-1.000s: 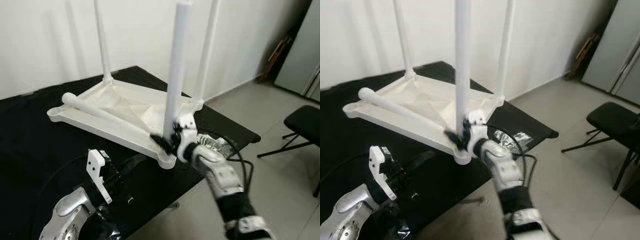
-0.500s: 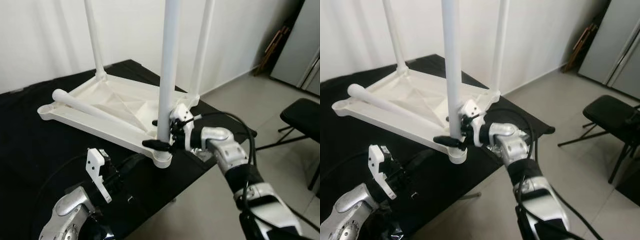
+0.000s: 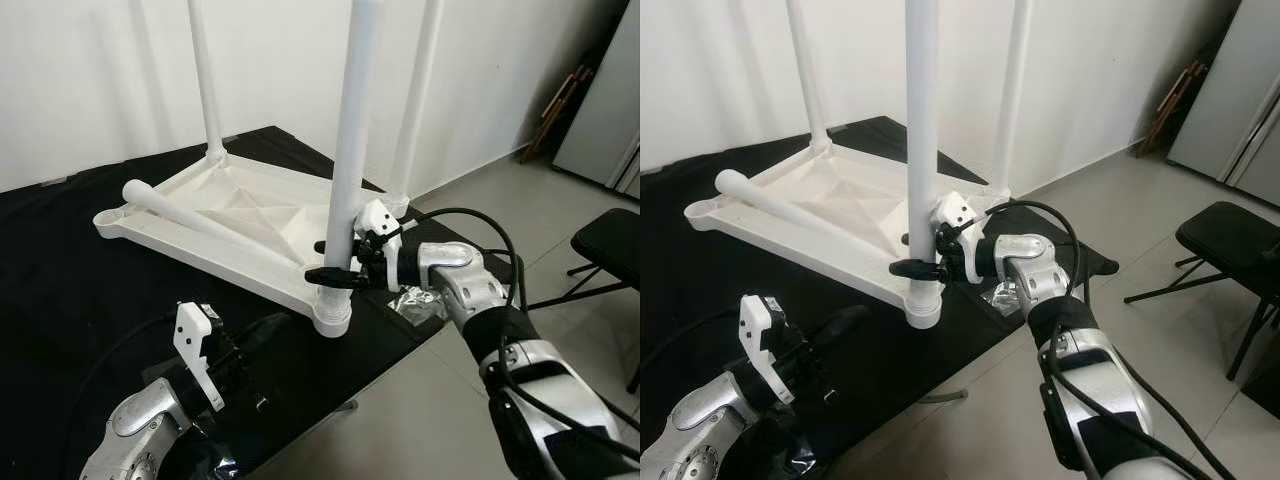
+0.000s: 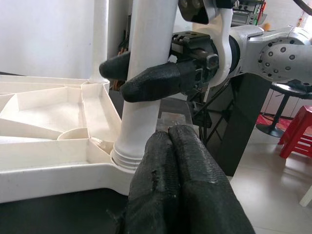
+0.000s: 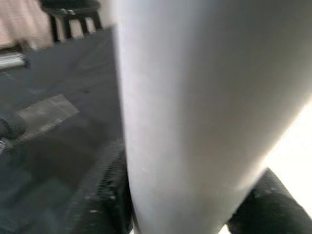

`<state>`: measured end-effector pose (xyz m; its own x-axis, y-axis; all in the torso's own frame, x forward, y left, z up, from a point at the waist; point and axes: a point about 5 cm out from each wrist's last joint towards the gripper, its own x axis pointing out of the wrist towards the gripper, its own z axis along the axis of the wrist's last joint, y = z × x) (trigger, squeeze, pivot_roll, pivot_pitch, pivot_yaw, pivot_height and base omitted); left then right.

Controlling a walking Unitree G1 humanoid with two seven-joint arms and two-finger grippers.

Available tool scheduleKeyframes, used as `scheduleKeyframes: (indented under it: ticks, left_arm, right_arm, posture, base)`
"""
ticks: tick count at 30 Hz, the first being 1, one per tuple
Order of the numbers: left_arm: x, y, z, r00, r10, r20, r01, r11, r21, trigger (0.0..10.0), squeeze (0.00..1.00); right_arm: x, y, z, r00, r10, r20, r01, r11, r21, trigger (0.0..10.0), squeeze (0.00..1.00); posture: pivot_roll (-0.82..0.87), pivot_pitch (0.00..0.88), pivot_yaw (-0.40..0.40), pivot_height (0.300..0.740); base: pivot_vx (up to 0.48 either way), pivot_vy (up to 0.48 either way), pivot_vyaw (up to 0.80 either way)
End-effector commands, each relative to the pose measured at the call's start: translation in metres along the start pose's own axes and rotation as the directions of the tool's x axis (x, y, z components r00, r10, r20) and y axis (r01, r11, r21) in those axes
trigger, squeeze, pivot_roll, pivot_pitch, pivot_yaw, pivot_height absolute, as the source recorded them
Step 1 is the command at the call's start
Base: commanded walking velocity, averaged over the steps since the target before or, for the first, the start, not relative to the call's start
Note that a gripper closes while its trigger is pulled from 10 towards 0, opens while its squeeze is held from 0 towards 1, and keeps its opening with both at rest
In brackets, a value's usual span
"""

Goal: Building children table

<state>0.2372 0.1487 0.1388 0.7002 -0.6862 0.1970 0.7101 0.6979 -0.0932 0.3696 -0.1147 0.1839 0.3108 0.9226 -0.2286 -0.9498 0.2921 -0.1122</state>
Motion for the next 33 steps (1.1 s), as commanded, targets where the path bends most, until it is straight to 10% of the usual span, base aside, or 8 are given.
scheduleKeyframes:
  ticks: [1,9,13,24,25,26,27,33]
  left_arm:
    - [-0.002,-0.002,0.001,1.0,-0.008,-0.006,0.008,1.0,0.013,10.0,0.0]
    - [-0.002,-0.001,0.003,1.0,-0.006,-0.003,0.006,1.0,0.014,10.0,0.0]
    - [-0.003,0.002,0.004,1.0,-0.002,0.003,0.002,1.0,0.009,10.0,0.0]
    - [0.003,0.004,0.002,1.0,-0.003,0.009,0.003,1.0,0.008,10.0,0.0]
    - [0.002,0.005,0.002,1.0,0.003,0.011,-0.003,1.0,0.011,10.0,0.0]
    - [0.002,0.005,0.002,1.0,0.003,0.011,-0.003,1.0,0.011,10.0,0.0]
    - [0.002,0.004,0.002,1.0,0.004,0.012,-0.004,1.0,0.014,10.0,0.0]
    - [0.003,0.003,0.001,1.0,-0.01,0.007,0.01,1.0,0.011,10.0,0.0]
  right_arm:
    - [0.006,0.006,-0.004,0.999,0.052,-0.014,-0.052,0.999,-0.012,0.0,0.0]
    - [0.011,0.008,-0.018,0.983,-0.185,-0.017,0.185,0.983,0.015,0.0,0.0]
    - [0.031,0.037,-0.047,0.696,-0.708,-0.117,0.703,0.64,0.31,0.0,0.0]
    - [0.047,0.041,-0.032,0.808,-0.584,-0.078,0.589,0.804,0.082,0.0,0.0]
    - [0.047,0.043,-0.031,0.803,-0.59,-0.087,0.596,0.798,0.09,10.0,0.0]
    - [0.047,0.043,-0.031,0.803,-0.59,-0.087,0.596,0.798,0.09,10.0,0.0]
    - [0.047,0.047,-0.027,0.834,-0.546,-0.077,0.551,0.821,0.146,10.0,1.0]
    - [0.041,0.041,0.003,0.943,-0.32,0.09,0.306,0.942,0.14,10.0,1.0]
  posture:
    - [0.02,0.0,-0.038,0.74]
    - [0.0,0.0,-0.035,0.74]
    - [-0.03,0.0,-0.015,0.74]
    - [-0.03,0.0,-0.028,0.74]
    - [-0.03,0.0,-0.03,0.74]
    - [-0.03,0.0,-0.03,0.74]
    - [-0.02,0.0,-0.034,0.74]
    - [-0.03,0.0,-0.029,0.74]
  base:
    - [0.0,0.0,0.0]
    - [0.0,0.0,0.0]
    - [0.0,0.0,0.0]
    - [0.0,0.0,0.0]
    - [0.0,0.0,0.0]
    - [0.0,0.0,0.0]
    - [0.0,0.0,0.0]
    - [0.0,0.0,0.0]
